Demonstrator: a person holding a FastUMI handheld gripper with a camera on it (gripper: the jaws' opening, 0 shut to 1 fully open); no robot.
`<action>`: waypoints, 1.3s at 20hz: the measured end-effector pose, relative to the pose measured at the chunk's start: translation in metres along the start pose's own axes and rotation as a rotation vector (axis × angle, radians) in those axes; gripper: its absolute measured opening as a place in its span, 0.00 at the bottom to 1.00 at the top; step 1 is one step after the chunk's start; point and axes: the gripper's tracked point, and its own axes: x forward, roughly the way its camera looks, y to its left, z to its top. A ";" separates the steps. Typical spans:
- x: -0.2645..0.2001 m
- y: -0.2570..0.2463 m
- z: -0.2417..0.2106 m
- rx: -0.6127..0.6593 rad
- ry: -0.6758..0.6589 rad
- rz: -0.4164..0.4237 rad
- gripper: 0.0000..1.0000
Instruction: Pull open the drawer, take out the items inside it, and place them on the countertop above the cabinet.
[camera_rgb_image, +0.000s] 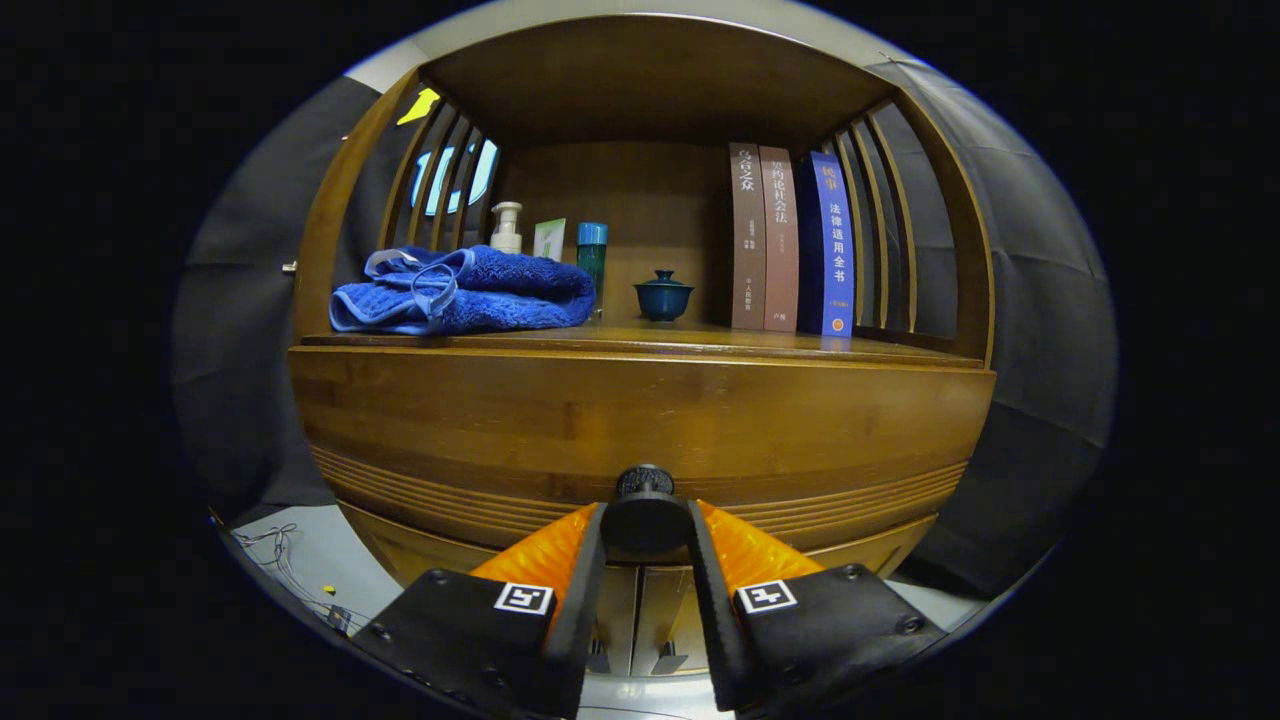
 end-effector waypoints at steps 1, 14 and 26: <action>0.001 0.001 0.002 -0.001 -0.001 0.001 0.53; -0.007 0.000 0.016 0.029 0.005 0.018 0.27; -0.099 -0.005 0.003 0.046 0.023 0.039 0.26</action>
